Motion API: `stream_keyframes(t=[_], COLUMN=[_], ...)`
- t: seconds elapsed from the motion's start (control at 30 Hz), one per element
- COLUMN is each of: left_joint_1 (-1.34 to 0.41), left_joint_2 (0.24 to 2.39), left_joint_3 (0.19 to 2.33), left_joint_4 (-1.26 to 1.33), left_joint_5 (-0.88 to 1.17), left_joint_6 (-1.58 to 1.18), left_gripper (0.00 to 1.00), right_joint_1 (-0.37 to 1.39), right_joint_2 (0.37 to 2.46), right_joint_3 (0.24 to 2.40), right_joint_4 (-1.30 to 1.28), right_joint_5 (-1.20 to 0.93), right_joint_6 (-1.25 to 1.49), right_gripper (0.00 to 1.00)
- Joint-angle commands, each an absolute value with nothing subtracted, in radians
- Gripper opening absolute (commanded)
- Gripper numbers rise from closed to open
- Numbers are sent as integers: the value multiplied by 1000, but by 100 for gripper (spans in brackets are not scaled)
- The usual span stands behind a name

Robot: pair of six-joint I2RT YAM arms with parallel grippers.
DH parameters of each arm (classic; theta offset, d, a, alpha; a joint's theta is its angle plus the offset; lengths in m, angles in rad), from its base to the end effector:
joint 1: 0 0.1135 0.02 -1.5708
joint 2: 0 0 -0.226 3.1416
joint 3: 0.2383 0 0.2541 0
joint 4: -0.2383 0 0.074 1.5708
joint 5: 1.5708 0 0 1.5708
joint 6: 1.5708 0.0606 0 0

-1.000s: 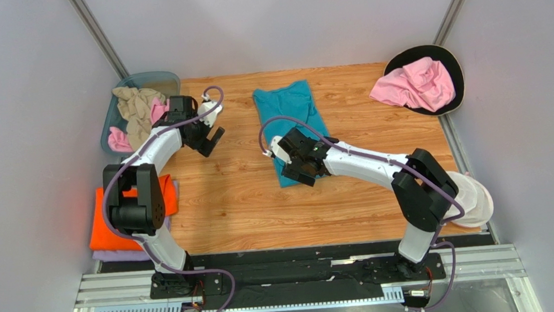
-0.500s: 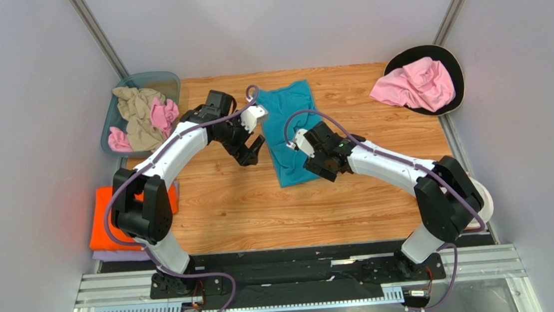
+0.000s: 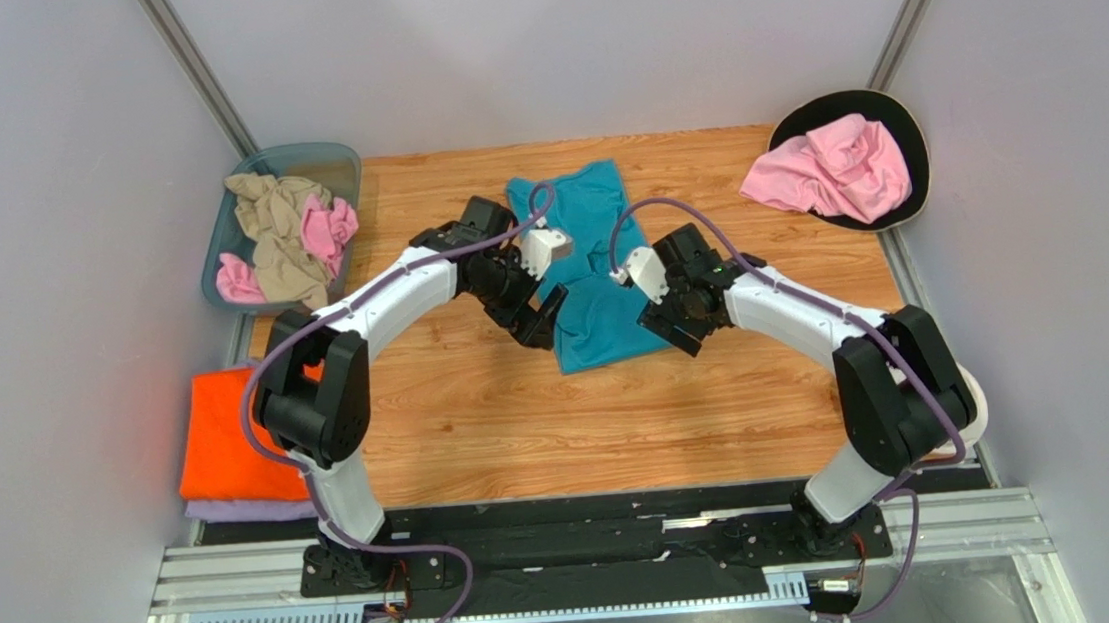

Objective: Fold and stack the t-shirts
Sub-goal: Fold the tshirt

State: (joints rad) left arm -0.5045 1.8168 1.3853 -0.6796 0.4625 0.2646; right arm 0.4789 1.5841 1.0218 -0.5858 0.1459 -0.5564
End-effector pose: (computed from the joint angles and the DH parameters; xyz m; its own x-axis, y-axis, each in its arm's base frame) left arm 0.3207 -0.2080 0.1690 -0.5988 0.5980 -0.5328 0.7900 0.5505 -0.2699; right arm 0.2870 0.1391 0.1364 -0.4745 -0.8351 -0.2783 -0.7696 0.5470 -0.3292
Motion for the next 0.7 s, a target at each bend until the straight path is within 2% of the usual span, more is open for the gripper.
stream_keyframes(t=[0.0, 0.13, 0.37, 0.67], left_joint_1=[-558, -624, -687, -727], left_joint_2=[1818, 1839, 1934, 1991], left_joint_3=[1322, 1319, 1416, 1414], left_joint_4=[-581, -577, -609, -603], left_joint_5=[350, 256, 233, 166], left_joint_6=[147, 120, 112, 129], left_gripper=[99, 99, 99, 96], right_joint_1=[425, 384, 342, 273], right_joint_2=[1578, 1626, 1644, 1628], right_joint_3=[1034, 1058, 1063, 1058], right_joint_4=[-565, -569, -555, -557], right_joint_5=[15, -64, -71, -101], right_joint_6=[-575, -560, -557, -571], right_gripper=[73, 72, 70, 70])
